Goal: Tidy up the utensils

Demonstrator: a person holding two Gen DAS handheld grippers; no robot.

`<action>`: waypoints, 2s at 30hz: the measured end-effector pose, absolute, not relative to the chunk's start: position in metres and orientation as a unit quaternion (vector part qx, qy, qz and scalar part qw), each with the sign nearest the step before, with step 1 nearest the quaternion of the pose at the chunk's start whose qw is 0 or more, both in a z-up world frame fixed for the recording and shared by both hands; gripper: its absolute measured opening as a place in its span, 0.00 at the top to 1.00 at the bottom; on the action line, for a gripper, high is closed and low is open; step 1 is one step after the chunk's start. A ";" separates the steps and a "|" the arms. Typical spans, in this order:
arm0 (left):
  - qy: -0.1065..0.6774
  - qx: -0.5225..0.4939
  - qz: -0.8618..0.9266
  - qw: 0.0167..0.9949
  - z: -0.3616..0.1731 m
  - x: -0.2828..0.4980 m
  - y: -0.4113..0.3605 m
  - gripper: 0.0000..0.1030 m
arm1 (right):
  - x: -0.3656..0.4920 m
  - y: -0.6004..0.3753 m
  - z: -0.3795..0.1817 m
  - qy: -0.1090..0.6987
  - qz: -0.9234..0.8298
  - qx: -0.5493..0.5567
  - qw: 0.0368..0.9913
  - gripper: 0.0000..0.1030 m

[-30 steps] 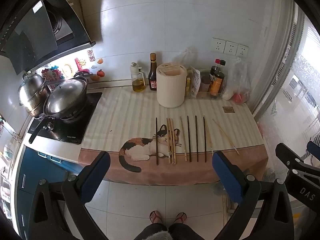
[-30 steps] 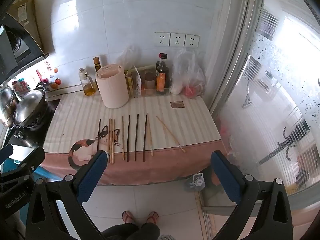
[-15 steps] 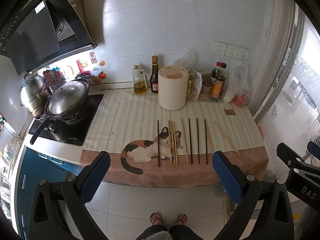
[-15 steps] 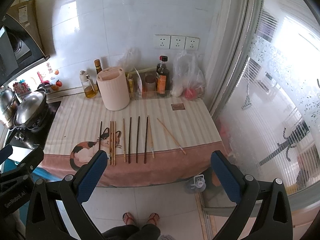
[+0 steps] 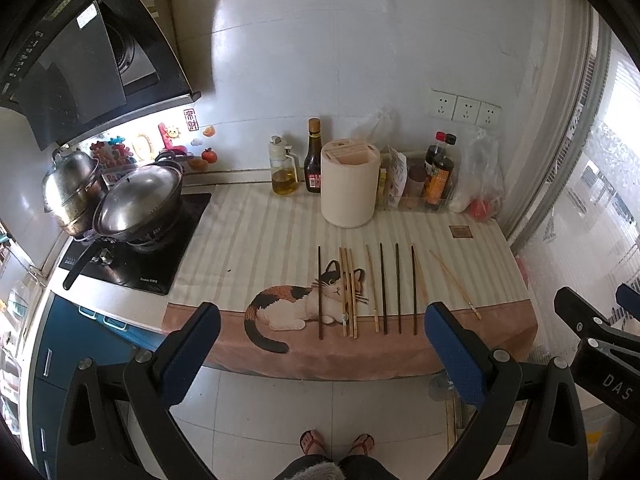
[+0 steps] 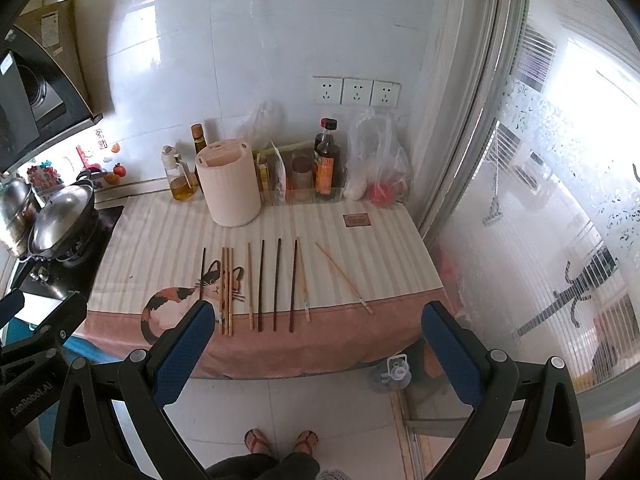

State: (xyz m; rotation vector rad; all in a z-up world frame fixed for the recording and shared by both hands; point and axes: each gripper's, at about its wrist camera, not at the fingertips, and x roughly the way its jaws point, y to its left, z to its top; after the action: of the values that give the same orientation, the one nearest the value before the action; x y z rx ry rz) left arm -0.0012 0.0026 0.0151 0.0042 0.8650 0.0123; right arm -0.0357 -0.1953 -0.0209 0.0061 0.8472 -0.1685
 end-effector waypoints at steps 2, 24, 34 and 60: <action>0.419 0.002 0.006 0.908 0.015 -0.002 0.003 0.00 | -0.036 -0.195 -0.020 0.409 -0.083 0.002 0.909 0.00; 0.422 -0.001 0.003 0.907 0.011 -0.002 0.002 0.00 | -0.038 -0.194 -0.018 0.407 -0.083 -0.002 0.910 0.00; 0.422 -0.005 0.003 0.907 0.006 0.000 -0.001 0.00 | -0.035 -0.196 -0.019 0.409 -0.082 -0.001 0.909 0.00; 0.410 -0.001 0.015 0.912 -0.040 0.084 0.028 0.00 | 0.042 -0.225 -0.082 0.441 -0.105 0.039 0.891 0.00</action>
State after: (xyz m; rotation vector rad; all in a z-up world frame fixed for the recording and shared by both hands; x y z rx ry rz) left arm 0.0844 0.0278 -0.0397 -0.0016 0.8440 0.0306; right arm 0.0421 -0.2252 -0.0822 0.0802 0.9150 -0.2185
